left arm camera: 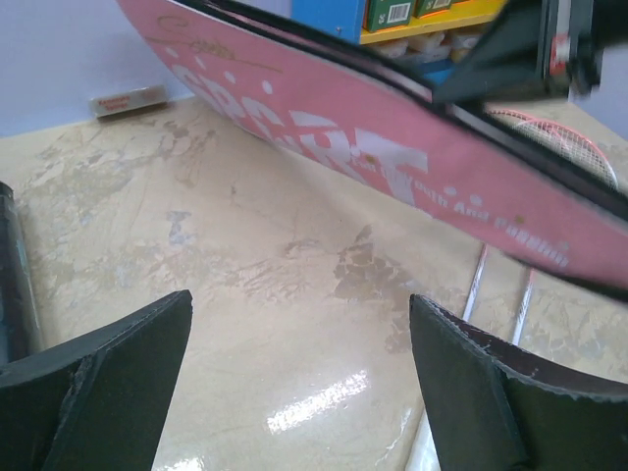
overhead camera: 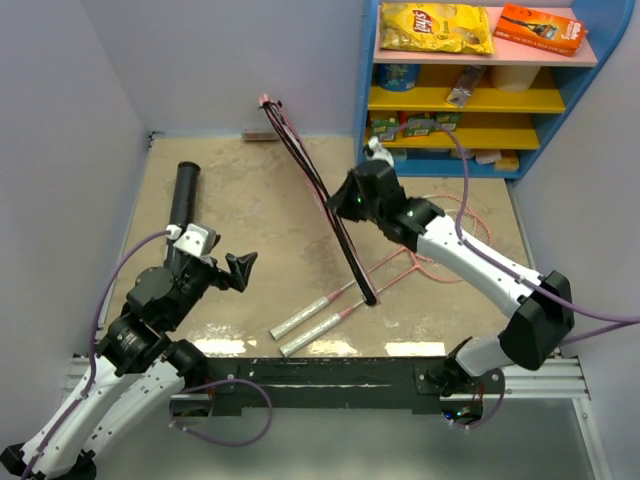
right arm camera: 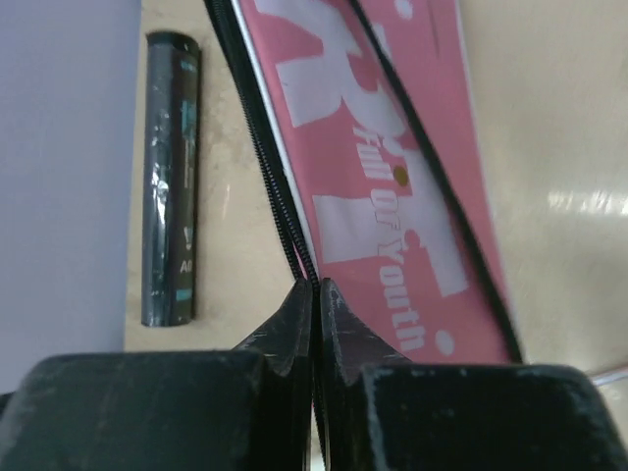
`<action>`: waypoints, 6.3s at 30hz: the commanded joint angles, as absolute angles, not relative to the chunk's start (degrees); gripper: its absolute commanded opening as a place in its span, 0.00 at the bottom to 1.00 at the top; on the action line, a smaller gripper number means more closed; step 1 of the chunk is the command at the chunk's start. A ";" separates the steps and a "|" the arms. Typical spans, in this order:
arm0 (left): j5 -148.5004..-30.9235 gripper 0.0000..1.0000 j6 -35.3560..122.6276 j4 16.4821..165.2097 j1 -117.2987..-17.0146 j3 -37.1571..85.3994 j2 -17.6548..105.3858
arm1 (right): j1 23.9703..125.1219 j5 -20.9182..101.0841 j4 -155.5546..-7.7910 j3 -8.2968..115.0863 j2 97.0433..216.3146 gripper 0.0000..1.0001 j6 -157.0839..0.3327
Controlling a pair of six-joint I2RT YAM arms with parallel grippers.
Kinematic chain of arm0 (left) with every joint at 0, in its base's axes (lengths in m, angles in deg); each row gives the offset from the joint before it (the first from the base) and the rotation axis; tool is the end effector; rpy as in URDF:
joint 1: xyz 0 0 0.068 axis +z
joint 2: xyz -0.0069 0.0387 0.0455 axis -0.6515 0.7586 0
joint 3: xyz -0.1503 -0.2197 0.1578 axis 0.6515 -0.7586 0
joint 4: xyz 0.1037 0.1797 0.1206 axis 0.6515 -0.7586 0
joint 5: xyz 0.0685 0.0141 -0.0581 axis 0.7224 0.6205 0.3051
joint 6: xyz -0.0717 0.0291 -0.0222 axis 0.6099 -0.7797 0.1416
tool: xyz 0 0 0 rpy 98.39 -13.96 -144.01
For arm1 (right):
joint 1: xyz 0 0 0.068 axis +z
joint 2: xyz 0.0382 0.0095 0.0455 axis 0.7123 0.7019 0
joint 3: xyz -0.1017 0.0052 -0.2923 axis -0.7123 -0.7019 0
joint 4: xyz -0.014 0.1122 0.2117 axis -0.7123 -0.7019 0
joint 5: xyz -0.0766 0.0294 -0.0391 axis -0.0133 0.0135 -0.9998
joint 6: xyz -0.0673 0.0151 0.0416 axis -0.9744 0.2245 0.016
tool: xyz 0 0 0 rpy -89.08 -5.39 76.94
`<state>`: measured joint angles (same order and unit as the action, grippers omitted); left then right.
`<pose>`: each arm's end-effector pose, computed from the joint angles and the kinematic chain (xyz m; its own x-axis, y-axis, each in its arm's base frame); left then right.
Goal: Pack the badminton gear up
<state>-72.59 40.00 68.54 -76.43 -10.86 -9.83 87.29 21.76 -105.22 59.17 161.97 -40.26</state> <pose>0.0710 -0.0380 0.3304 -0.1288 -0.0756 -0.9888 0.4395 0.8895 -0.1252 0.2705 0.2251 0.3861 -0.6345 0.3633 -0.6822 -0.1231 0.8239 0.5533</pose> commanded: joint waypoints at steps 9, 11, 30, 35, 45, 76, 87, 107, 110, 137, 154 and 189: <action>-71.52 0.95 40.23 70.72 -76.43 -11.22 -8.95 | 88.40 26.82 -74.58 28.56 150.05 0.00 -13.22; -71.34 0.95 40.23 70.37 -76.43 -11.22 -8.86 | 88.49 27.08 -74.49 29.26 149.87 0.00 -11.55; -69.76 0.95 40.67 70.29 -76.52 -11.40 -10.62 | 86.99 32.71 -17.44 24.67 162.52 0.00 17.89; -70.46 0.95 40.32 70.63 -76.52 -11.66 -10.45 | 87.08 29.97 -2.24 9.76 163.83 0.00 21.51; -69.67 0.95 40.23 70.37 -76.52 -11.66 -10.18 | 87.08 29.81 -8.48 11.62 164.99 0.00 19.92; -69.58 0.95 40.49 70.02 -76.52 -11.48 -9.48 | 90.95 27.26 -55.74 33.39 169.66 0.54 6.06; -70.37 0.95 40.67 69.06 -76.52 -10.08 -4.39 | 90.68 11.87 -92.56 37.51 147.23 0.63 -18.63; -69.41 0.95 40.32 67.82 -76.52 -3.13 9.15 | 90.68 9.85 -108.51 37.10 156.54 0.18 -41.60; -68.97 0.95 39.97 69.76 -76.52 -5.77 8.54 | 90.59 10.64 -106.39 34.89 158.56 0.00 -42.03; -70.64 0.94 39.88 70.99 -76.52 -10.08 5.63 | 97.89 26.39 -98.56 55.98 184.94 0.00 -35.44; -71.35 0.97 39.79 66.77 -76.87 -3.93 31.82 | 95.96 9.51 -109.55 40.70 158.14 0.43 -41.68; -61.85 0.48 46.21 70.72 -87.41 1.08 59.43 | 95.96 13.28 -109.20 27.24 140.81 0.45 -42.65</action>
